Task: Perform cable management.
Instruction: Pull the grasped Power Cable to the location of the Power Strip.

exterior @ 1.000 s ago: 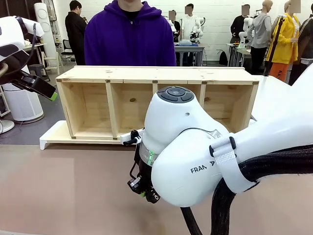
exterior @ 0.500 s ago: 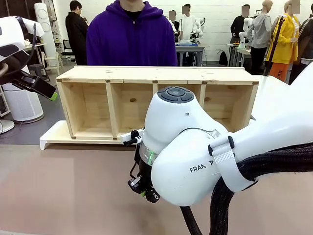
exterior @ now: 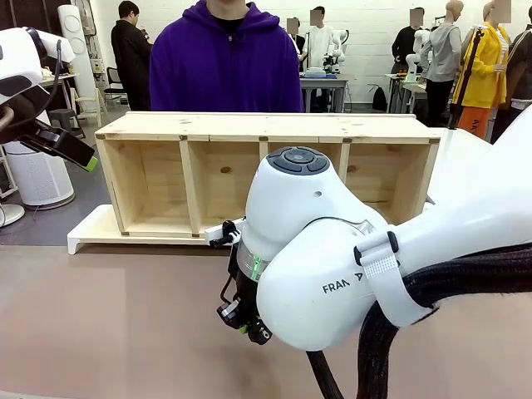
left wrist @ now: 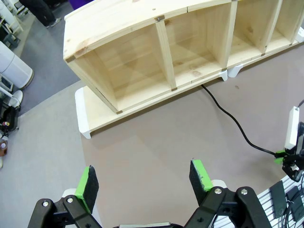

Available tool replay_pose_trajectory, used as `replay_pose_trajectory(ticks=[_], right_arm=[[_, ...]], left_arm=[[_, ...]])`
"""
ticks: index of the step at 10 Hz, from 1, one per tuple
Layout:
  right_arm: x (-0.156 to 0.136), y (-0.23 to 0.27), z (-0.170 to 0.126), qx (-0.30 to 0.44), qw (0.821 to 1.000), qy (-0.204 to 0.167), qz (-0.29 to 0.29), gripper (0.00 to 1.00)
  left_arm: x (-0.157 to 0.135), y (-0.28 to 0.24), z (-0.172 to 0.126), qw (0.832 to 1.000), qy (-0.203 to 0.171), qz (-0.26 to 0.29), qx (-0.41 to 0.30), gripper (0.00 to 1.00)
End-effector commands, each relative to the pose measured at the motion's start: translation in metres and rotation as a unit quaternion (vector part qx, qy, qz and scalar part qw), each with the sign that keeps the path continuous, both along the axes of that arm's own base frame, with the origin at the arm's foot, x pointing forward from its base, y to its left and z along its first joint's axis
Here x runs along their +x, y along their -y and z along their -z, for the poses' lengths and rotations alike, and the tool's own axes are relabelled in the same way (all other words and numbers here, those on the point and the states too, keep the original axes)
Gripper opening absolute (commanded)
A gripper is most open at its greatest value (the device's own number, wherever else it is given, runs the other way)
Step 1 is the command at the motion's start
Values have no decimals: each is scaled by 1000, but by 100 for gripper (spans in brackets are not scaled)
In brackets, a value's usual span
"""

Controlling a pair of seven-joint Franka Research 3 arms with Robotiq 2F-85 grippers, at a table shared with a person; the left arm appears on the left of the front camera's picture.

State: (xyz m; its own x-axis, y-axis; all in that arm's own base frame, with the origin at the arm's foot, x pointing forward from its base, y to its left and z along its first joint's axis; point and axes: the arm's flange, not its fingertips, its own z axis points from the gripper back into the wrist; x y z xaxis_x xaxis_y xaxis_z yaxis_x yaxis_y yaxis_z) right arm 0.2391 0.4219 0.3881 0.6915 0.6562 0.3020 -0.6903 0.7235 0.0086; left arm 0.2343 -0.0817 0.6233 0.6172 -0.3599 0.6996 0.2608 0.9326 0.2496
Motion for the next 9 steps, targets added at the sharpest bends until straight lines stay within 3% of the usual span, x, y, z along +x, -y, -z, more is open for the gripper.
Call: replay_pose_trajectory(ticks=[1,3,7,9], right_arm=[[-55,35,-11,3,1000,10,-12,16],[-71,84,-24,22,999,29,41,16],[-70,167,-44,20,987,48,155,16],[-67,212,-51,34,972,53,225,16]], left_arm=[[1,0,-1,1000,5,3,5,100],[1,0,-1,1000,5,3,5,100],[1,0,-1,1000,5,3,5,100],[1,0,-1,1000,5,3,5,100]])
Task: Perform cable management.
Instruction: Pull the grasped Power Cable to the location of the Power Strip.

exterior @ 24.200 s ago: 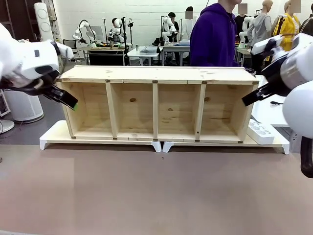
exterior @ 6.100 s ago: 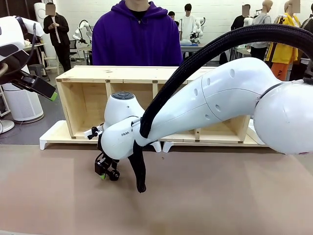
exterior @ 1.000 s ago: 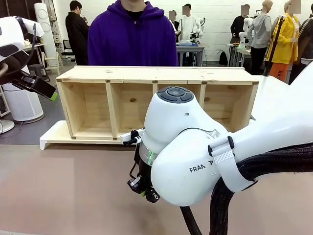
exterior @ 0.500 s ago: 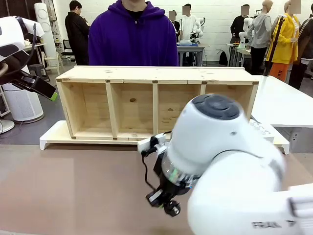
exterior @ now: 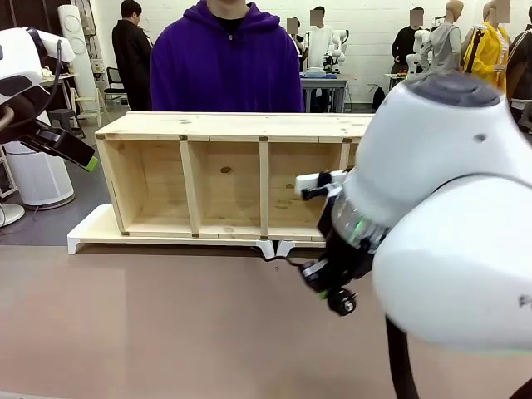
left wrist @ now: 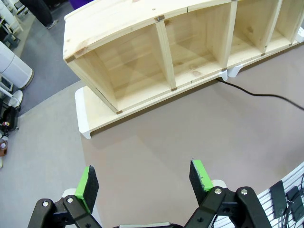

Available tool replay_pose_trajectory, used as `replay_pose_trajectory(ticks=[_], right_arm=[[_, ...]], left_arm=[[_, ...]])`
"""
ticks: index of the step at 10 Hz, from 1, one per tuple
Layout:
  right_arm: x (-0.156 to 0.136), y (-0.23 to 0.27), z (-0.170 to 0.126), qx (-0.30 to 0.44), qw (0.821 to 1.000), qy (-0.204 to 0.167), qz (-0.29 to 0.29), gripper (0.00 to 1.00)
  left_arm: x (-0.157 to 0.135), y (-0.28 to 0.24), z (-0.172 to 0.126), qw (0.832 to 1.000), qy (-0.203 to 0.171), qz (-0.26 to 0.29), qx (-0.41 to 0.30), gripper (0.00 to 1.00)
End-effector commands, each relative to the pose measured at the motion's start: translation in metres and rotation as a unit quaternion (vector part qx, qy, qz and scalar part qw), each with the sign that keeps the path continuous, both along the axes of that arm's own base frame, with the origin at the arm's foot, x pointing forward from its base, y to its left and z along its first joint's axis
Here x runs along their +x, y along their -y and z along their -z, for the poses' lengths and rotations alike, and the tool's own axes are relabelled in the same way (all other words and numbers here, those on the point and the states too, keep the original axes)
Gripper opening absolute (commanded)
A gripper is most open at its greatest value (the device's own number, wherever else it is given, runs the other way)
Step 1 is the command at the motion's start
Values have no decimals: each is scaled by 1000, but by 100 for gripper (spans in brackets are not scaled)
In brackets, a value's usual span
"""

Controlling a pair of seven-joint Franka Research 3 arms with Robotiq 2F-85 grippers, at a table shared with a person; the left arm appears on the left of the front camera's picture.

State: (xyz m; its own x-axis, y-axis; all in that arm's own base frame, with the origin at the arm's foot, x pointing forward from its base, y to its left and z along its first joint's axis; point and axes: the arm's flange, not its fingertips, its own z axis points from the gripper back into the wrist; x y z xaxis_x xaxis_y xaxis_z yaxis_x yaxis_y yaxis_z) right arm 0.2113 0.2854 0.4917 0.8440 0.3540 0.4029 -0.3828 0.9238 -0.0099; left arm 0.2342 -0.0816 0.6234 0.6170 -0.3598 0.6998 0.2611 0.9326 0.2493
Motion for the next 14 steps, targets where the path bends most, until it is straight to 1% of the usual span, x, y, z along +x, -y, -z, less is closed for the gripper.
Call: replay_pose_trajectory(ticks=[1,3,5,7,8,9,10,12,14], right_arm=[[-38,97,49,26,997,11,77,16],[-35,139,45,41,988,32,143,16],[-24,166,45,56,978,55,191,16],[-5,186,48,55,968,87,227,16],[7,197,49,36,957,100,271,16],[18,207,50,27,953,99,285,16],[32,219,51,16,951,93,294,16],[60,239,51,1,955,91,283,16],[80,245,52,-35,966,108,231,16]], left_arm=[[1,0,-1,1000,5,3,5,100],[1,0,-1,1000,5,3,5,100],[1,0,-1,1000,5,3,5,100],[1,0,-1,1000,5,3,5,100],[1,0,-1,1000,5,3,5,100],[1,0,-1,1000,5,3,5,100],[1,0,-1,1000,5,3,5,100],[1,0,-1,1000,5,3,5,100],[1,0,-1,1000,5,3,5,100]])
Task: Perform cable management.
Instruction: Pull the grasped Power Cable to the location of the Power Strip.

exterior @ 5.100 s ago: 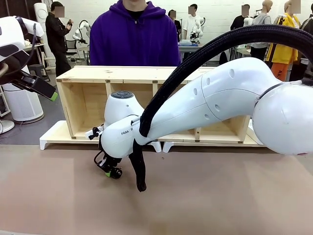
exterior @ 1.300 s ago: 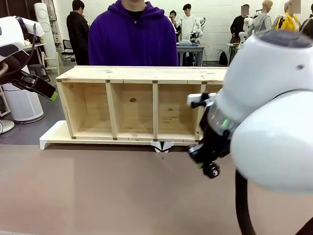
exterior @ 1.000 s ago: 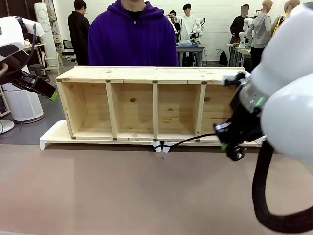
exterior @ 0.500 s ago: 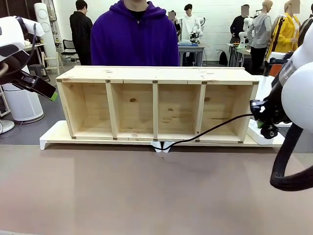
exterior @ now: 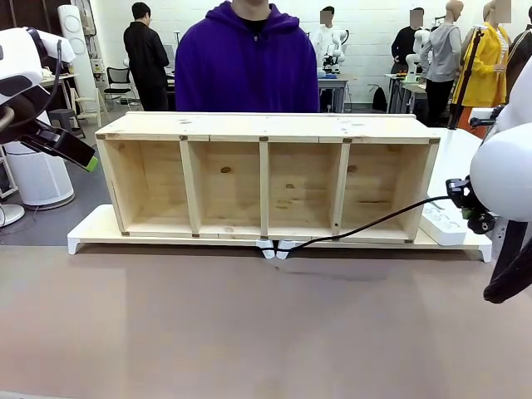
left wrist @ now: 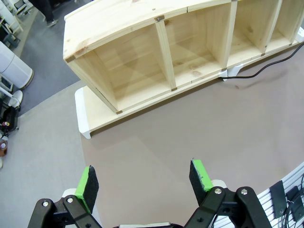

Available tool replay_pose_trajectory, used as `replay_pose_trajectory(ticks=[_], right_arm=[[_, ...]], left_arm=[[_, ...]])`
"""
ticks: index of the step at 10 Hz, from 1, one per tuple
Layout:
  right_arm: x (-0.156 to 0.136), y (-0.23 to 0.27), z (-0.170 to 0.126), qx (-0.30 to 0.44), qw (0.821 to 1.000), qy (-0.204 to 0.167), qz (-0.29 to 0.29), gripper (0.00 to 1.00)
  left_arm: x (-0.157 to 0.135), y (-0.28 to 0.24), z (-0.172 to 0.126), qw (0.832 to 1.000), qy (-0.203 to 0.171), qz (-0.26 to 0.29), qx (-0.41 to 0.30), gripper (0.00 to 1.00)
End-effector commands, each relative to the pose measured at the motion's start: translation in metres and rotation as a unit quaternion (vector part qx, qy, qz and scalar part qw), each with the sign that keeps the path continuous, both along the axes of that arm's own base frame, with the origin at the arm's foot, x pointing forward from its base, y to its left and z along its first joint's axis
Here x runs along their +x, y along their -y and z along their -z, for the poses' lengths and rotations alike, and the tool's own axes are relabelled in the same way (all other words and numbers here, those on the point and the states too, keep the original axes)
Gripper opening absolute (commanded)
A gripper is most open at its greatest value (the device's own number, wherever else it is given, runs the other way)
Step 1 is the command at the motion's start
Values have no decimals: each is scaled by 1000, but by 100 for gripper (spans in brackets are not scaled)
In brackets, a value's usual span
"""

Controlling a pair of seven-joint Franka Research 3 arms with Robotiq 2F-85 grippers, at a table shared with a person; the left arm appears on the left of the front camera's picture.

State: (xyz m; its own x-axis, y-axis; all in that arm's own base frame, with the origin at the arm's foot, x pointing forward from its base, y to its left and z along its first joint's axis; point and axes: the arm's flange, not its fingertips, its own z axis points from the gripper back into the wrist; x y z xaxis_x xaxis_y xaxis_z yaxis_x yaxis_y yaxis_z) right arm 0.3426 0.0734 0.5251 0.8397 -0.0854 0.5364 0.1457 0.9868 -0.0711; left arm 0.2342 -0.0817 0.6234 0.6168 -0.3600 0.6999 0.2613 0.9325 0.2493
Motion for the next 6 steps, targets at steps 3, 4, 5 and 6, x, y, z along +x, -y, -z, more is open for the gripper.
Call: replay_pose_trajectory(ticks=[3,4,5,6], right_arm=[[-41,24,84,-49,998,28,-36,16],[20,5,16,-31,999,1,-30,16],[20,5,16,-31,999,1,-30,16],[20,5,16,-31,999,1,-30,16]], left_arm=[[1,0,-1,1000,5,3,5,100],[1,0,-1,1000,5,3,5,100],[1,0,-1,1000,5,3,5,100],[1,0,-1,1000,5,3,5,100]])
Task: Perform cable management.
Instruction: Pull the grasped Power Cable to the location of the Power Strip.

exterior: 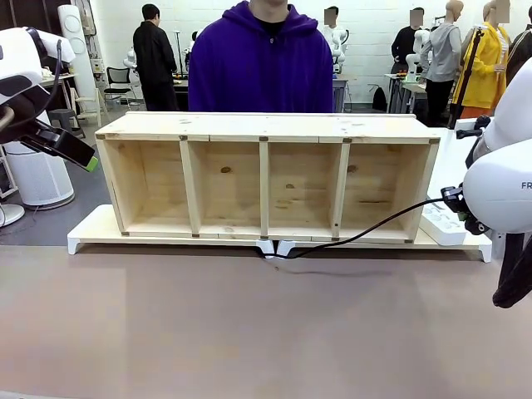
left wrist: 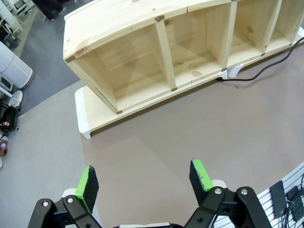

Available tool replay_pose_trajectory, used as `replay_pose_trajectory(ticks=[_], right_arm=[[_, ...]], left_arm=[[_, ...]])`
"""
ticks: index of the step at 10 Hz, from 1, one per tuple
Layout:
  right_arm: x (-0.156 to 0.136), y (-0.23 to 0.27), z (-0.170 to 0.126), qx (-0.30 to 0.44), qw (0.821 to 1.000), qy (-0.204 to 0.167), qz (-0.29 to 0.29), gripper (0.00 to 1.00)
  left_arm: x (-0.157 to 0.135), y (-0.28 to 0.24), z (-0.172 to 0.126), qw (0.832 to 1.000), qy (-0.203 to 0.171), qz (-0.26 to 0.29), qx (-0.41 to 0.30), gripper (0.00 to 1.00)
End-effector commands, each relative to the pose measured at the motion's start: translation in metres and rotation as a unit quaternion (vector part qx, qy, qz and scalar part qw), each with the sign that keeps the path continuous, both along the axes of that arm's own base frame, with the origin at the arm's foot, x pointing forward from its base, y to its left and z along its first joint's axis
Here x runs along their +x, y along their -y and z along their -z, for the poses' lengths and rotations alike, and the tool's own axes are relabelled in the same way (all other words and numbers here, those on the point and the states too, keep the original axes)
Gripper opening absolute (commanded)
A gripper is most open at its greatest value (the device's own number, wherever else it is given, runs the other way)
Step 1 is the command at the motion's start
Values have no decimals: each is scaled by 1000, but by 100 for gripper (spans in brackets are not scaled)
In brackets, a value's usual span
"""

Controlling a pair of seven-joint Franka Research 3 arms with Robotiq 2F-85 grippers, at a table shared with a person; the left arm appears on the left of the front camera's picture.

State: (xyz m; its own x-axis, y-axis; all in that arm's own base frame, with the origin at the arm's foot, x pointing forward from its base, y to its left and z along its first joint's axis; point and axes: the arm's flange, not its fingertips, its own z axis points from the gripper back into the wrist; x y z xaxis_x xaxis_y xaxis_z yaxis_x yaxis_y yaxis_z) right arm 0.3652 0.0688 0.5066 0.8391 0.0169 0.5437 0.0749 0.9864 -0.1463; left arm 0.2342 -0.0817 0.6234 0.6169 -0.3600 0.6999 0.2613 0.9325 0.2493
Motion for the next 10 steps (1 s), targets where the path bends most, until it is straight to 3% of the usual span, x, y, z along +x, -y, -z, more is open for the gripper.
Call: replay_pose_trajectory(ticks=[1,5,7,10], right_arm=[[-3,1,-3,7,1000,-2,6,16],[0,0,0,0,1000,-1,1,16],[-7,54,-15,5,999,6,38,16],[-4,87,-43,-6,999,17,33,16]], left_arm=[[1,0,-1,1000,5,3,5,100],[1,0,-1,1000,5,3,5,100],[1,0,-1,1000,5,3,5,100],[1,0,-1,1000,5,3,5,100]])
